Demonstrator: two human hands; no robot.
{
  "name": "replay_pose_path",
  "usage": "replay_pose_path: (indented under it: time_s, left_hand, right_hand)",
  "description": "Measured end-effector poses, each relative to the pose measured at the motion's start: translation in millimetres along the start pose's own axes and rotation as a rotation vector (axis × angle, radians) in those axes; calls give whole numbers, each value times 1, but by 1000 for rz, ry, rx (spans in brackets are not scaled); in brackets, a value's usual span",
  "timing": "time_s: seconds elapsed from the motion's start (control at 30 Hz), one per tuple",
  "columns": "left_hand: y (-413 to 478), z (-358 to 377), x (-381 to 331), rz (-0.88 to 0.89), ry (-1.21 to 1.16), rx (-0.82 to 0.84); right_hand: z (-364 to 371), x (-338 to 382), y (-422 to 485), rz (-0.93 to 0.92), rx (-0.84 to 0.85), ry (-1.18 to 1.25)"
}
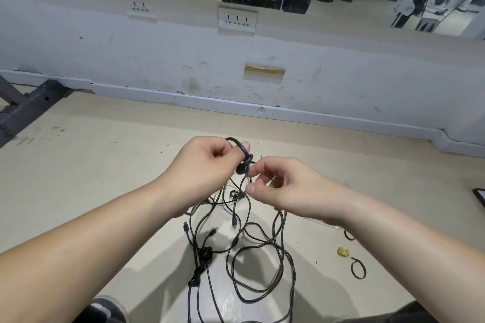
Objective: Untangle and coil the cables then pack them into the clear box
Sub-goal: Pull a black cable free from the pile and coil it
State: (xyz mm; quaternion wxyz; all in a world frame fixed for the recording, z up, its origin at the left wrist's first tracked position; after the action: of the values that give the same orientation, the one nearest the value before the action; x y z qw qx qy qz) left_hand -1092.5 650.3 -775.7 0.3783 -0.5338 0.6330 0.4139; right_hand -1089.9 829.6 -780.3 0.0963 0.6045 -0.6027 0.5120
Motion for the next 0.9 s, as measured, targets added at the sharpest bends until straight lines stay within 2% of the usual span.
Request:
replay_pose_path:
  time_s: [0.13,0.23,0.3,0.43,0.53,0.63,0.73,0.9]
  left_hand:
    - [-4,5,-2,-66,11,79]
    - [-7,8,-4,-93,-34,134]
    - [-5,7,-4,-93,-30,162]
    - [-7,11,-3,18,128,348]
    - [-16,21,-3,-10,96,491]
    - [-15,24,-11,-66,-205,410]
    - [-12,23,-11,-188,-473,321]
    - [-12,15,-12,-140,-434,274]
  right_hand:
    - [-3,7,-3,-132,-73,17]
    - [-2,15,-8,-269,-88,-59]
    - [0,18,-10,-311,-88,-3]
    - [-8,14,-4,-105,-84,474]
    - [-9,8,-2,-5,-25,586]
    - [0,6,0,-7,29,570]
    - [2,10,-1,-84,-37,496]
    - [-4,11,-1,-102,-154,282]
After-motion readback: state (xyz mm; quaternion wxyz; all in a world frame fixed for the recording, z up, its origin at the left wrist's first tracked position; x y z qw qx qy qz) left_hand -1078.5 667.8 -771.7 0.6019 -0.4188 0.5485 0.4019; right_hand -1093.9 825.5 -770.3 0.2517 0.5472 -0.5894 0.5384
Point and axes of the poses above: each hand's wrist, its own y-axis towards the middle knuckle, its own z-axis out of the palm, x = y × z, the point moved 4 cm from there along y, towards the middle knuckle, and after that the axes turned 15 degrees about z, right-handed, at the moved point
